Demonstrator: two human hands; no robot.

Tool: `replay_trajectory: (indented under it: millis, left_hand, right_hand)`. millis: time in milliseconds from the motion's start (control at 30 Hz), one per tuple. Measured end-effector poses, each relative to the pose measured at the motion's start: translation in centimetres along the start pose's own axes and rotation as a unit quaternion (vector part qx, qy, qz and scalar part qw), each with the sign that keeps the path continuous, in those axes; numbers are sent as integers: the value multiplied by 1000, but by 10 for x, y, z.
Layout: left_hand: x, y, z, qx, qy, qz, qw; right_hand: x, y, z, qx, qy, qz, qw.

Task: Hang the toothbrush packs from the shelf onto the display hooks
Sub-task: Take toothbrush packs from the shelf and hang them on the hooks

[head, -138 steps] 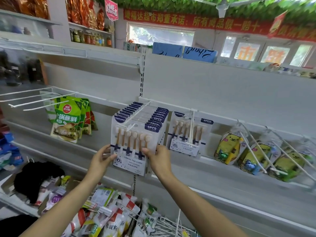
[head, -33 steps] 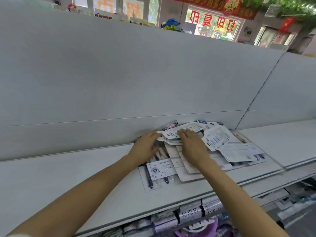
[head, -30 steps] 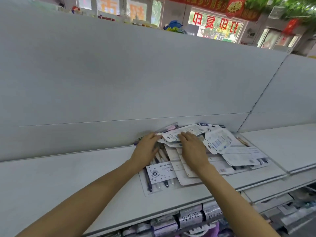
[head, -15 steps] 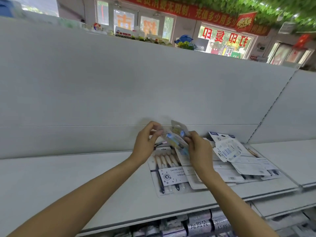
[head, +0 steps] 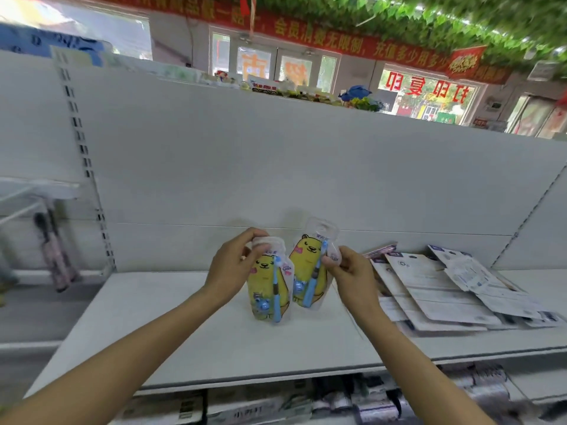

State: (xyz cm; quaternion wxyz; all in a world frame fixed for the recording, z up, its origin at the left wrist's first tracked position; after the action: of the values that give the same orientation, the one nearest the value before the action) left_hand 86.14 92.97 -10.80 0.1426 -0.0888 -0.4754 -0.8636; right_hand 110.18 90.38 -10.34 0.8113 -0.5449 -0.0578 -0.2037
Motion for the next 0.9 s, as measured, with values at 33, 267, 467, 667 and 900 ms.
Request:
replay_trajectory:
  millis: [33,267,467,667,900]
  left_hand:
    - [18,-5,-6,-2,5,2,1000]
    - [138,-27,-30,3,43,39,998]
    - [161,-43,-49,40,-60,40,997]
    - [167,-58,-76,88,-90,-28,992]
    - [222,-48,-104,128,-35,-81,988]
  right_hand:
    - [-14,-4,-8,-1,-6,1,1000]
    - [-111,-43,-62,-16,-39,22,999]
    - [-152,-63,-91,-19,-31,-5,999]
    - [-161,-72,-102,-12,-30,-10,999]
    - [-197,-99,-111,3,-112,29,993]
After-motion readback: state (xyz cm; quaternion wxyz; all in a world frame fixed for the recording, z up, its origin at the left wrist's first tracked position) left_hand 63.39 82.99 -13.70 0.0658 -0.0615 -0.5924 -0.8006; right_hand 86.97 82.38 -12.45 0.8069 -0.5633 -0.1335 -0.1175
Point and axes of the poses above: each hand's wrist, its own z-axis towards the middle knuckle, its own x-axis out of the back of the hand, y = z × x, the point moved 8 cm from there along z, towards the middle knuckle, and after that the axes turned 3 degrees about y, right-handed, at the moved point
